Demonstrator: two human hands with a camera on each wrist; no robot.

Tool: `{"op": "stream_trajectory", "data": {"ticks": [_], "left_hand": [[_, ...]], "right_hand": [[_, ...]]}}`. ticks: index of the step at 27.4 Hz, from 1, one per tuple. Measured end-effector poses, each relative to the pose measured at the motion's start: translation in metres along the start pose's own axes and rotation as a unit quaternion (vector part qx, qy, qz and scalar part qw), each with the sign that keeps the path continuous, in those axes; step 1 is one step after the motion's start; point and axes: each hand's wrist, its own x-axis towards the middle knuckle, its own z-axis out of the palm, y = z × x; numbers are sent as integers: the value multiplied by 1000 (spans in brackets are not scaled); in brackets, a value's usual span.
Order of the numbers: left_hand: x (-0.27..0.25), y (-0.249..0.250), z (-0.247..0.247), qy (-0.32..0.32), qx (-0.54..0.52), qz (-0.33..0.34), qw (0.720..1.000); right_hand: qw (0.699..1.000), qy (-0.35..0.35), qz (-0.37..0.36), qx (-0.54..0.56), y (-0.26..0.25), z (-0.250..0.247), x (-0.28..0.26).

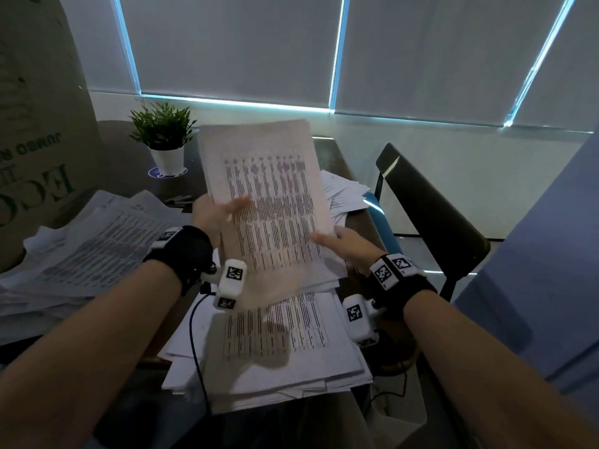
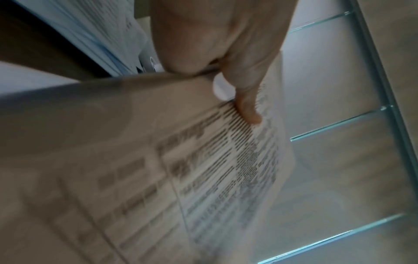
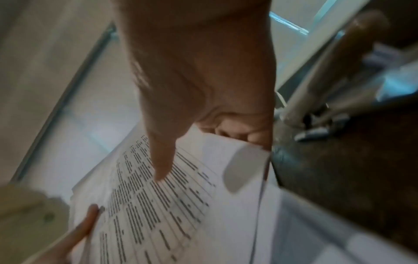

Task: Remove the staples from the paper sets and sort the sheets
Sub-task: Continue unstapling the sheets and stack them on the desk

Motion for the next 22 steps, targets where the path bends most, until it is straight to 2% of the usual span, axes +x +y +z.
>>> {"op": "stream_trajectory", "data": {"ticks": [1,2,5,7,10,11,12,13,15,17,18,20,22], "left_hand": [[4,1,5,6,-12,7,1000],[7,3,12,22,-25,11,999],[27,-5,17,79,-64,5,995],[38,-11,13,61,-18,-18,998],[48,-20,5,9,48,-112,993],[50,-25,3,9,72,-136,988],[51,-31,0,10,147,-145,978],[52,-38,-5,-3,258,-143,955],[52,-53,-13,-76,475,-144,865],[48,-62,-18,-116,587,-153,787],[47,-65,-20,-119,613,-154,765],[46,-67,-20,-88,619,-150,766],[45,-67,-21,-67,612,-140,775]], "right_hand": [[998,-43,-5,40,1,3,1],[996,-55,-9,71,-1,6,-1],[995,25,11,99,6,13,9],[980,84,17,178,11,14,22],[947,174,37,268,5,11,46],[941,183,55,280,3,8,53],[936,177,78,294,-1,5,60],[929,165,98,317,-4,3,68],[902,138,119,392,-14,2,80],[869,129,97,468,-23,8,90],[853,125,75,502,-27,10,94],[818,92,31,566,-36,12,96],[810,51,1,584,-40,11,93]]}}
